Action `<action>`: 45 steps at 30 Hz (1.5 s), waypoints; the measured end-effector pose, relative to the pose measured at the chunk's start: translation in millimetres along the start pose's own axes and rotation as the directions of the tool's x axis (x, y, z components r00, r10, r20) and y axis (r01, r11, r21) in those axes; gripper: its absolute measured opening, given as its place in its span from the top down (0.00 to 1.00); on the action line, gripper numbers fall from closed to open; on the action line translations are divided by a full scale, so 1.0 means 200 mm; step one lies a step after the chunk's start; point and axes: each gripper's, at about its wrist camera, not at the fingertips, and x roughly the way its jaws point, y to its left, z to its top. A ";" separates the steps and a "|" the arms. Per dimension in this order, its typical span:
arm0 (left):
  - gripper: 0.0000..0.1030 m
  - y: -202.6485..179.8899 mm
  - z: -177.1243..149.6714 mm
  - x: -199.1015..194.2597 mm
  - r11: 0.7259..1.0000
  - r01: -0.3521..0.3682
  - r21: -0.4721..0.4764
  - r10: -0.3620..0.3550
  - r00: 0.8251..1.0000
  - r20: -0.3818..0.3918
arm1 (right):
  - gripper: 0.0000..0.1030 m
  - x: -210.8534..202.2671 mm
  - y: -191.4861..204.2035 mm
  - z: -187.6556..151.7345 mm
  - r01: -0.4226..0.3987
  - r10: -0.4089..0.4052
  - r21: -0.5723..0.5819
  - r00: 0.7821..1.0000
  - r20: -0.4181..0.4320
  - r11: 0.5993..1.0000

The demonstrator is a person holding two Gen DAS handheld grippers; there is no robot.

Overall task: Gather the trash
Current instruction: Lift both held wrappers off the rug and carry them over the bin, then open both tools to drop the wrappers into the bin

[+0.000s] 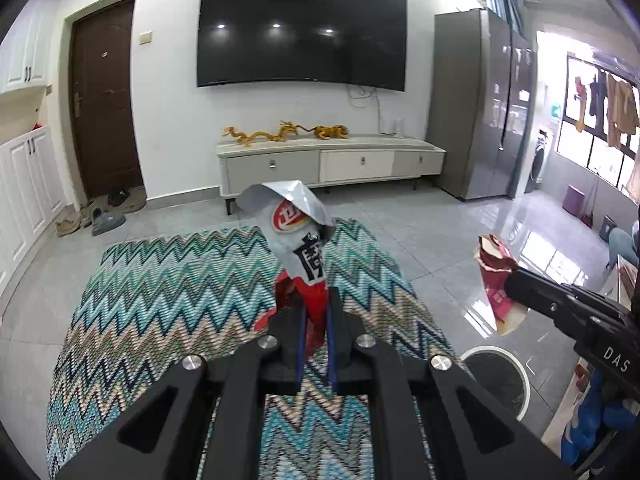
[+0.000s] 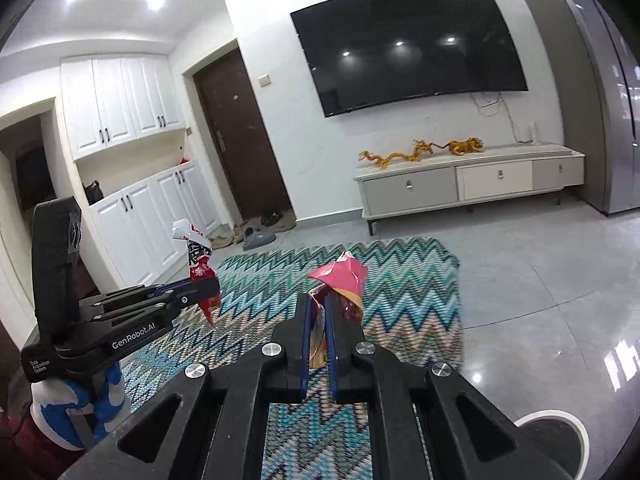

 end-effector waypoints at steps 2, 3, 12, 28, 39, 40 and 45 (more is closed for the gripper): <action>0.92 -0.06 0.01 0.01 1.000 0.017 0.017 -0.017 1.000 -0.003 | 0.93 -0.05 -0.04 0.00 0.016 -0.016 0.011 1.000 0.013 1.000; 0.92 -0.09 0.02 0.02 0.999 0.029 0.027 -0.029 1.000 -0.005 | 0.93 -0.07 -0.06 -0.01 0.026 -0.027 0.016 0.999 0.019 1.000; 0.92 -0.45 0.06 0.11 0.973 0.205 0.106 -0.199 0.978 -0.060 | 0.93 -0.33 -0.30 -0.07 0.156 -0.162 0.093 0.985 0.059 0.983; 0.91 -1.19 -0.08 0.49 0.855 0.500 0.138 -0.439 0.839 -0.322 | 0.93 -0.54 -0.87 -0.44 0.395 -0.382 0.319 0.918 -0.104 0.862; 0.66 -1.40 -0.16 0.70 0.796 0.603 0.054 -0.525 0.733 -0.433 | 0.75 -0.53 -1.19 -0.62 0.493 -0.437 0.422 0.870 -0.229 0.761; 0.55 -1.40 -0.16 0.71 0.794 0.607 0.047 -0.531 0.729 -0.432 | 0.68 -0.53 -1.21 -0.63 0.501 -0.444 0.427 0.865 -0.234 0.753; 0.41 -1.39 -0.17 0.73 0.790 0.612 0.031 -0.541 0.721 -0.433 | 0.64 -0.54 -1.26 -0.66 0.520 -0.461 0.444 0.854 -0.243 0.730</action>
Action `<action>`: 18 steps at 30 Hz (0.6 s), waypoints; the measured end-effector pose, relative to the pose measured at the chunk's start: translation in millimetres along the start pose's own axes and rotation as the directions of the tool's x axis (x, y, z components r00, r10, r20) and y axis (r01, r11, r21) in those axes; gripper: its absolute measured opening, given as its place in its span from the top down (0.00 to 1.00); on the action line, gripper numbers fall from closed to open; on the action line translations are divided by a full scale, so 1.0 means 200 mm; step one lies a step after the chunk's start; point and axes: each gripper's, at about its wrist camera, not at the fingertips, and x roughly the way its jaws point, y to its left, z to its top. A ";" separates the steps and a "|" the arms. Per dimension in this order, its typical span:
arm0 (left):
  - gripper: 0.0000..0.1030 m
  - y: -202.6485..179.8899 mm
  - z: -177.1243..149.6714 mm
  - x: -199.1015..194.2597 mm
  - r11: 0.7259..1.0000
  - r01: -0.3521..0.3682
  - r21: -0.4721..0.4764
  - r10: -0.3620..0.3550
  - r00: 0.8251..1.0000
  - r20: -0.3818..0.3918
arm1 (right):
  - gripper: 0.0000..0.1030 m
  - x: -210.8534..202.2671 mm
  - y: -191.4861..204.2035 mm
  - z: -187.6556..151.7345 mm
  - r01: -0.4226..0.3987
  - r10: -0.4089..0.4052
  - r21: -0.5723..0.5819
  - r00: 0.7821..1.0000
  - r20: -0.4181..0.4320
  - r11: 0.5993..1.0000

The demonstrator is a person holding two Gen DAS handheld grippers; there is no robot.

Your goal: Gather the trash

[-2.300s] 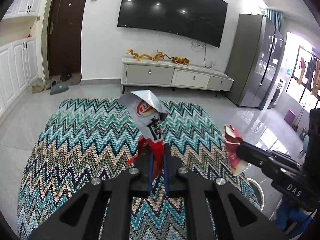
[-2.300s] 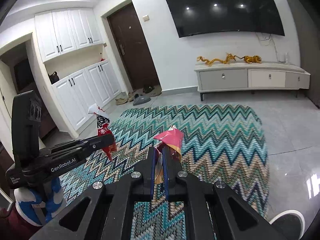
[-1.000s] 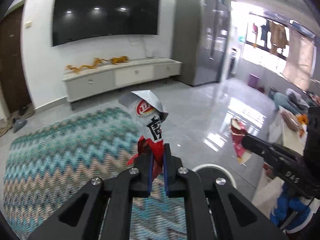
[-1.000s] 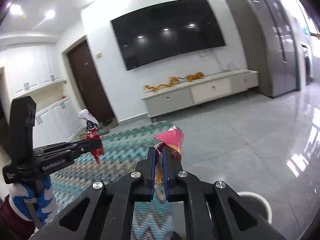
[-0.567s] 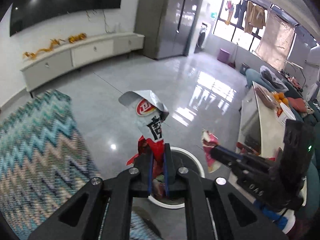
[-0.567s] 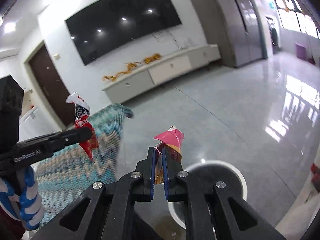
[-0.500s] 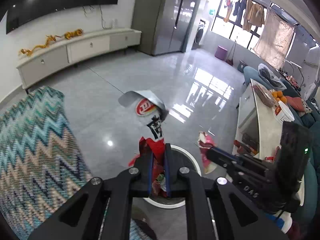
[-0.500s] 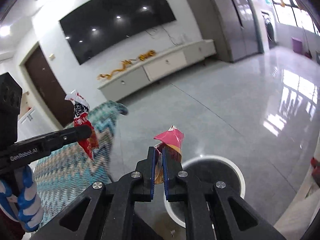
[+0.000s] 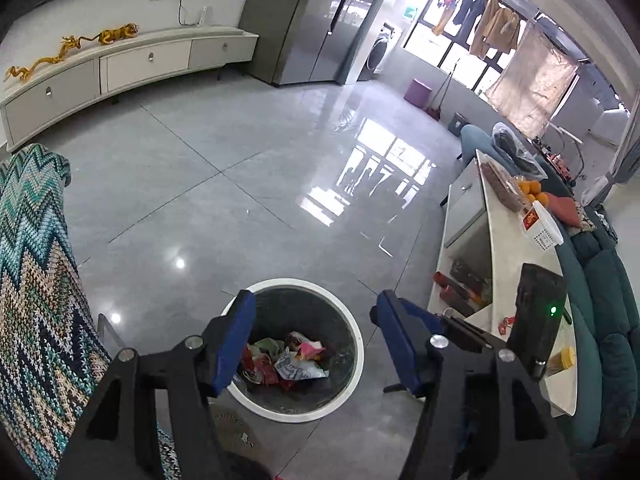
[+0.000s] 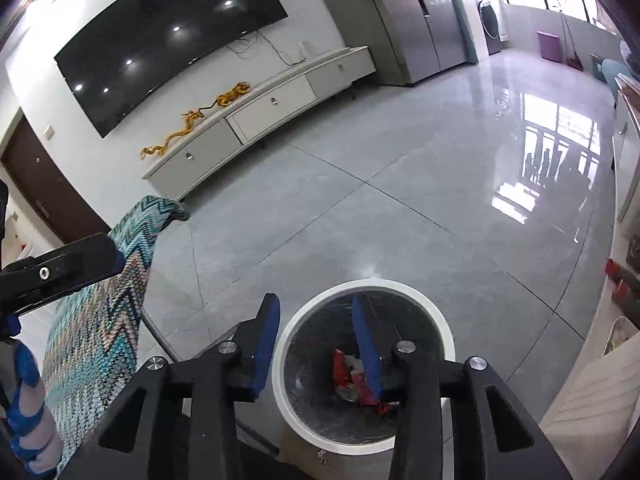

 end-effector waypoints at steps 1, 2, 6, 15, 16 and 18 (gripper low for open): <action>0.41 0.01 0.00 0.00 1.000 -0.003 -0.001 0.003 1.000 -0.001 | 0.64 0.00 -0.01 0.00 0.003 -0.003 0.005 1.000 0.000 1.000; 0.41 0.02 -0.01 0.00 1.000 -0.005 -0.004 0.005 1.000 -0.003 | 0.64 0.00 0.00 -0.01 0.005 -0.005 0.009 1.000 0.000 1.000; 0.41 0.04 -0.03 -0.04 0.999 -0.040 -0.004 0.040 0.999 0.010 | 0.62 0.01 0.00 0.01 0.009 -0.009 0.001 1.000 0.001 1.000; 0.39 0.18 -0.12 -0.27 0.970 -0.239 -0.043 0.242 0.964 0.107 | 0.44 -0.03 0.24 0.04 -0.019 0.022 -0.089 0.999 0.034 0.996; 0.39 0.20 -0.13 -0.29 0.965 -0.257 -0.048 0.261 0.959 0.114 | 0.43 -0.04 0.28 0.04 -0.026 0.030 -0.101 0.999 0.037 0.995; 0.38 0.24 -0.15 -0.34 0.947 -0.316 -0.058 0.321 0.939 0.122 | 0.40 -0.04 0.35 0.05 -0.036 0.042 -0.126 0.998 0.042 0.991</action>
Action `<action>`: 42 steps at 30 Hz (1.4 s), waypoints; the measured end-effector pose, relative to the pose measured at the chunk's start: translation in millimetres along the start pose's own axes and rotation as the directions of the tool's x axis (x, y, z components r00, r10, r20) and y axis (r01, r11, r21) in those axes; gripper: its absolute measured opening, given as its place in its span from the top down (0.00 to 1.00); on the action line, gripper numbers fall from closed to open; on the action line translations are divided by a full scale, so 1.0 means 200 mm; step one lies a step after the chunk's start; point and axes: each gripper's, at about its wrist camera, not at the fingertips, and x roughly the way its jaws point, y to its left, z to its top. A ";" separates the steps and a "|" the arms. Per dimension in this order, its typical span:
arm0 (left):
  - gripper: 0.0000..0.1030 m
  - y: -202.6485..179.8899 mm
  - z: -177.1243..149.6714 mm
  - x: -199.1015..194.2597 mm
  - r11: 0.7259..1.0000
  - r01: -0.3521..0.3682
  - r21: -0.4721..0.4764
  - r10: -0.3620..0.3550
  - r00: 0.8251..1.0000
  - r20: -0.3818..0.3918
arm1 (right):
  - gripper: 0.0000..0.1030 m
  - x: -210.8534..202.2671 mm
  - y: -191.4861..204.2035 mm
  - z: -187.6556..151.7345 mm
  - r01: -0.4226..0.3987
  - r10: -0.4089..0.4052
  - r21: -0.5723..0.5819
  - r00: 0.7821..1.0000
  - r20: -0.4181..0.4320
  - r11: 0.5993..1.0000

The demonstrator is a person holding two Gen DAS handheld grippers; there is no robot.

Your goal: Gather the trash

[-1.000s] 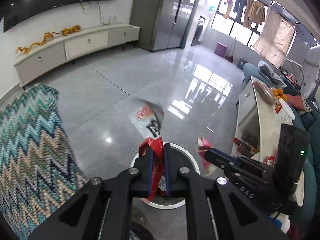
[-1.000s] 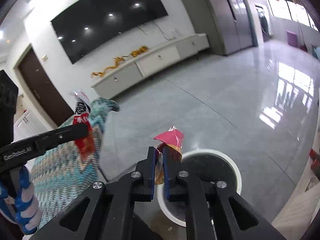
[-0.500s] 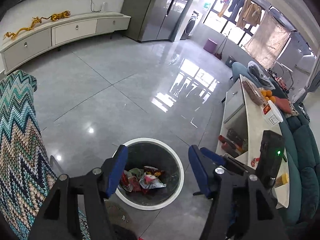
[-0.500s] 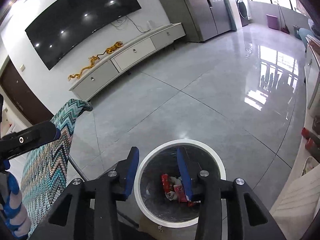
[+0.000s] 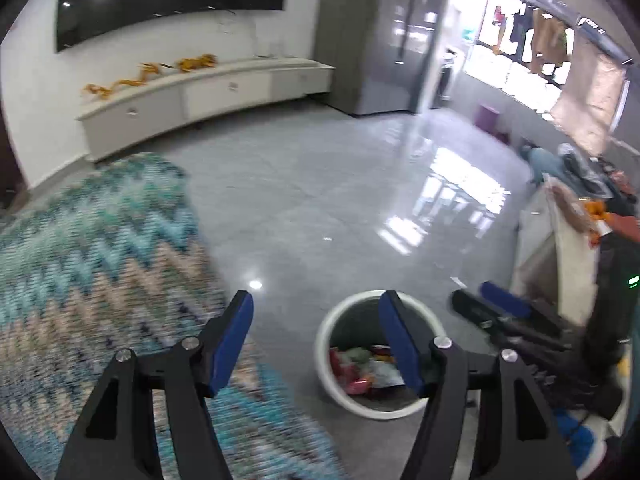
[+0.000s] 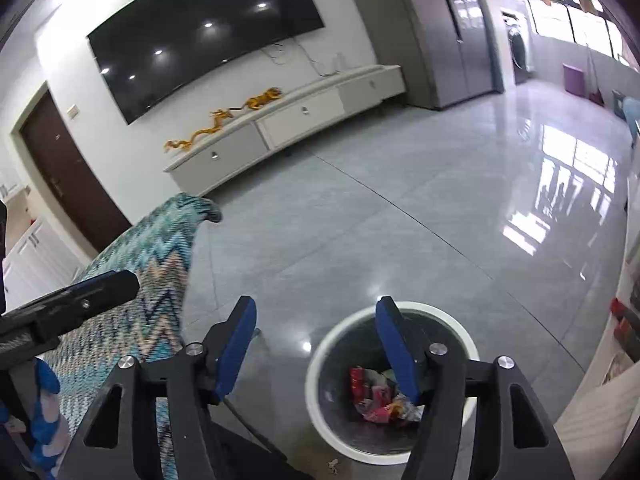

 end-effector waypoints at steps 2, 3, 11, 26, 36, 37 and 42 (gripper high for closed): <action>0.38 0.07 -0.02 -0.05 0.999 -0.047 -0.016 0.047 0.999 0.016 | 0.39 0.00 0.06 0.01 -0.007 0.007 -0.021 1.000 0.003 1.000; 0.38 0.09 -0.03 -0.07 0.998 -0.065 -0.020 0.065 0.998 0.022 | 0.39 0.00 0.10 0.01 -0.012 0.012 -0.033 1.000 0.004 0.999; 0.35 0.31 -0.08 -0.28 0.970 -0.224 -0.092 0.233 0.967 0.106 | 0.30 -0.04 0.33 0.01 -0.024 0.029 -0.136 0.999 0.031 0.990; 0.34 0.50 -0.14 -0.47 0.927 -0.343 -0.154 0.367 0.912 0.180 | 0.04 -0.07 0.66 0.00 0.000 0.023 -0.244 0.996 0.089 0.970; 0.34 0.55 -0.15 -0.53 0.907 -0.382 -0.176 0.414 0.886 0.210 | 0.00 -0.05 0.74 -0.01 0.038 -0.010 -0.258 0.994 0.108 0.965; 0.34 0.55 -0.15 -0.54 0.905 -0.384 -0.184 0.418 0.883 0.214 | 0.00 -0.05 0.75 -0.01 0.042 -0.013 -0.261 0.994 0.111 0.965; 0.25 0.60 -0.16 -0.57 0.896 -0.384 -0.221 0.431 0.872 0.232 | 0.00 -0.05 0.78 -0.02 0.063 -0.027 -0.273 0.991 0.134 0.960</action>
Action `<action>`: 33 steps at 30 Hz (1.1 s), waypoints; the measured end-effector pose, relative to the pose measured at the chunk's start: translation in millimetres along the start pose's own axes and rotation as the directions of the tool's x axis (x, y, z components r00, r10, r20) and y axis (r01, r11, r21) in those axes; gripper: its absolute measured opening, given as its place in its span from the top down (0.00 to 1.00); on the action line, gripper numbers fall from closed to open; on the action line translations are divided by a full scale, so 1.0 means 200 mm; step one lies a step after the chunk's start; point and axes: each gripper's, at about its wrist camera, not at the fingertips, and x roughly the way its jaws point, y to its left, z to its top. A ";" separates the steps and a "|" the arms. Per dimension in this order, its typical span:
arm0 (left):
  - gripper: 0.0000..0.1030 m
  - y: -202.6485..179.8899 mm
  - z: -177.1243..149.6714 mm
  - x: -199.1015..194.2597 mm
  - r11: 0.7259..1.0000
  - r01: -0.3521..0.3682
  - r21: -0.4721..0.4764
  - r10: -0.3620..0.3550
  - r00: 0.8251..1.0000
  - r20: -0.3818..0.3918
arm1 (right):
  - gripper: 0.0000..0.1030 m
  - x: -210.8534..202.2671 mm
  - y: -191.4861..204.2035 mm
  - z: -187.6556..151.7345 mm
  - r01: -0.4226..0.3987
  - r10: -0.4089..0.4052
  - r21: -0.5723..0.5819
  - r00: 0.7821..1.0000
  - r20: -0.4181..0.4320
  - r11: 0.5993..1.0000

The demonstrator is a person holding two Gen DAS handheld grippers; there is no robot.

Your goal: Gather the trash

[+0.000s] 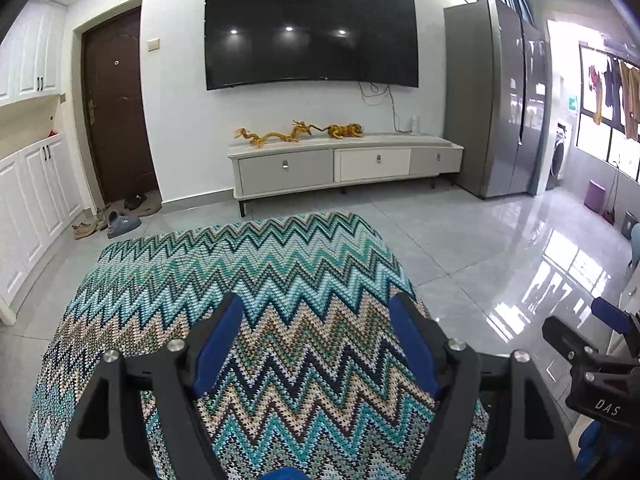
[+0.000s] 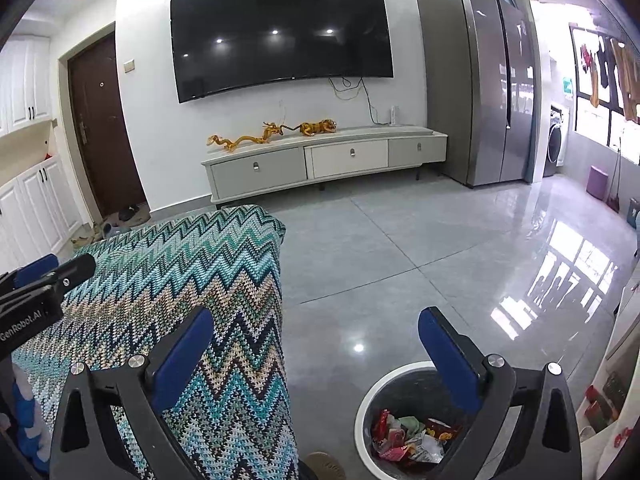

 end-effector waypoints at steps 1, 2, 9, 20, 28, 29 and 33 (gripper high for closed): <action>0.24 0.01 0.00 0.00 1.000 -0.003 -0.001 0.003 1.000 0.004 | 0.00 0.00 0.00 0.00 0.002 -0.002 -0.001 1.000 0.002 1.000; 0.23 0.01 0.00 -0.01 1.000 -0.007 -0.005 0.007 1.000 0.008 | 0.00 0.00 0.01 0.00 0.005 -0.005 -0.001 1.000 0.004 1.000; 0.12 0.04 0.00 -0.02 1.000 -0.008 -0.019 0.009 1.000 0.022 | 0.00 0.00 0.03 0.01 0.024 -0.024 0.001 0.999 0.023 1.000; 0.02 0.09 -0.01 -0.04 0.999 -0.012 -0.053 0.015 0.999 0.049 | 0.00 0.00 0.05 0.02 0.036 -0.036 0.000 0.999 0.032 0.999; 0.02 0.10 -0.02 -0.07 0.999 -0.015 -0.044 0.018 0.998 0.057 | 0.00 -0.03 0.06 0.03 0.041 -0.041 0.003 0.998 0.051 0.999; 0.02 0.10 -0.02 -0.07 0.999 -0.015 -0.044 0.017 0.998 0.057 | 0.00 -0.03 0.06 0.03 0.042 -0.042 0.002 0.998 0.052 0.999; 0.02 0.09 -0.02 -0.07 0.999 -0.010 -0.038 0.012 0.998 0.058 | 0.00 -0.04 0.06 0.03 0.045 -0.045 0.005 0.998 0.052 0.999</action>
